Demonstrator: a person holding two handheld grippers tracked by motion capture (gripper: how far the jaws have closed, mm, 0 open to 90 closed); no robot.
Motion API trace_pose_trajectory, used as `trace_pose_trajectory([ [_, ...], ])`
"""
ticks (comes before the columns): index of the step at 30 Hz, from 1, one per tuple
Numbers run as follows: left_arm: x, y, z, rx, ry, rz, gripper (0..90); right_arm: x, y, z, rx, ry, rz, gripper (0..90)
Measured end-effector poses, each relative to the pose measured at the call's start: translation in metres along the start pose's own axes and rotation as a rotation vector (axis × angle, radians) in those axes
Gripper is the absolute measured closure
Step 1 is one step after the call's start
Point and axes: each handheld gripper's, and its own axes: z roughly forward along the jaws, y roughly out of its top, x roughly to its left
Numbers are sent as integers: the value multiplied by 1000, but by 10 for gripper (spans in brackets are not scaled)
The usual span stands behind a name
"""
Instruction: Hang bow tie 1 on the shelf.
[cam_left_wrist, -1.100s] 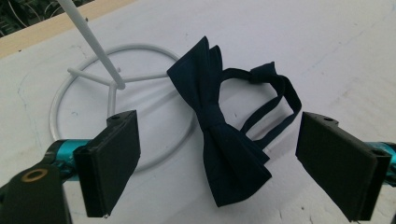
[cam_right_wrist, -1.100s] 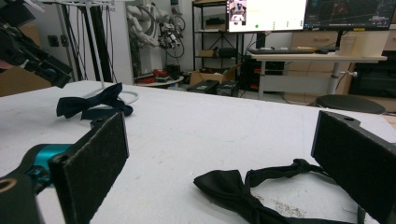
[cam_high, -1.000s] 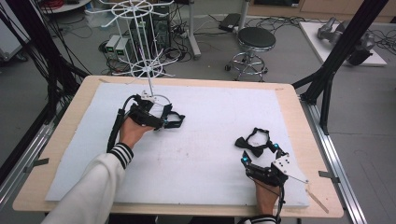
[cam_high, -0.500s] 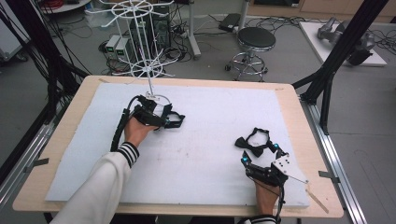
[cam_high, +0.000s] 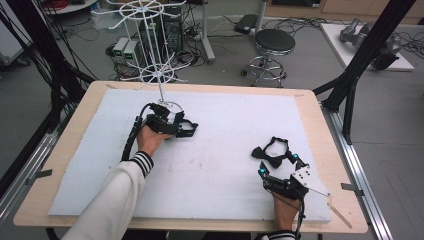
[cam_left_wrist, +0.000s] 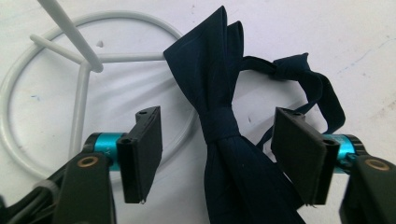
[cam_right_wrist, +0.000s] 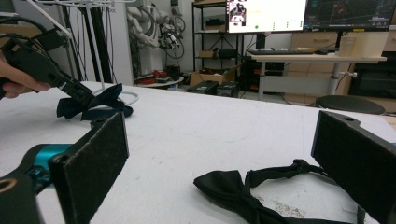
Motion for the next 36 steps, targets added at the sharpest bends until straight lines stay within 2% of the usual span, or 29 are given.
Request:
trace_pose_trajectory([
  [6,-1,-2,7,15,-11,-18,448,0,0,0,0,0,2,33],
  [11,-4,-2,8,6,-10,-25,640,0,0,0,0,0,1,33],
  [14,-4,-2,7,-4,-2,-46,710,0,0,0,4,2,5,33],
  [16,-4,-3,7,-6,2,-55,724,0,0,0,-1,1,2,33],
  [23,-6,-5,6,-23,12,-34,737,0,0,0,-2,2,0,33],
  [30,-6,-8,0,-51,-3,-25,748,0,0,0,-1,0,1,33],
  [36,-7,-12,-7,-70,-17,0,751,0,0,0,0,0,1,33],
])
